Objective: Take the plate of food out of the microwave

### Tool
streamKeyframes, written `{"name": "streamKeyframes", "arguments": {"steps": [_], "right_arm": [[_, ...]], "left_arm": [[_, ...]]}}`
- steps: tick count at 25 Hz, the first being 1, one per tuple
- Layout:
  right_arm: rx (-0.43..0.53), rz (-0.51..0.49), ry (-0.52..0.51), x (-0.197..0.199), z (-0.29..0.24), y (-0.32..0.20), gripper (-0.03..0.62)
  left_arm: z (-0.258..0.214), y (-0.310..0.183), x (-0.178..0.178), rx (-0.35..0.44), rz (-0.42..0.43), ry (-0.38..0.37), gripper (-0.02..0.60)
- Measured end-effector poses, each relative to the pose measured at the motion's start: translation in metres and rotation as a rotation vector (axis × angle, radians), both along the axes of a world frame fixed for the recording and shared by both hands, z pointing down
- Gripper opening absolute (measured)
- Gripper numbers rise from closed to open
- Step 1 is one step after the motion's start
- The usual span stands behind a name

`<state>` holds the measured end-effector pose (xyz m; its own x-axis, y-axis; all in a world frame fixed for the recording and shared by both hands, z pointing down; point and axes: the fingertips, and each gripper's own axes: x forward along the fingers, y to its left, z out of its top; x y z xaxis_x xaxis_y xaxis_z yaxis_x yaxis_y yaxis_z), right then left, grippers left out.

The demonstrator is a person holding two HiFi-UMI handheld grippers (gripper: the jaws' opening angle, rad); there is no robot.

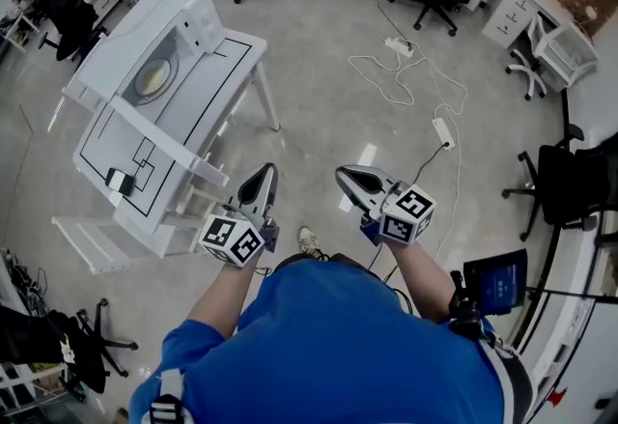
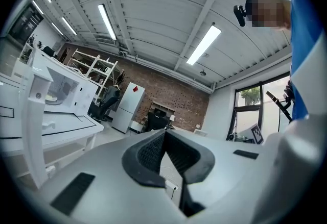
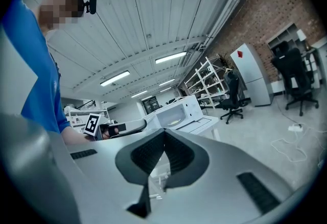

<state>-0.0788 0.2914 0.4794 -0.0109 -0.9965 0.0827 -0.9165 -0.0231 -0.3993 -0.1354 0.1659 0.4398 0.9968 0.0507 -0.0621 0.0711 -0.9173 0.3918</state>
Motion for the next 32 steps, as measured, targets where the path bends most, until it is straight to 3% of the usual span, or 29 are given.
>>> {"name": "streamKeyframes", "arguments": {"steps": [17,32], "right_arm": [[-0.037,-0.08,0.027,0.063,-0.001,-0.078,0.002],[-0.004,-0.388,0.055,0.17,-0.007,-0.174,0.002]], "left_arm": [[0.007,-0.066,0.053,-0.032,-0.115,0.003,0.009],[0.0,-0.141,0.132,0.004,-0.431,0.001,0.009]]}}
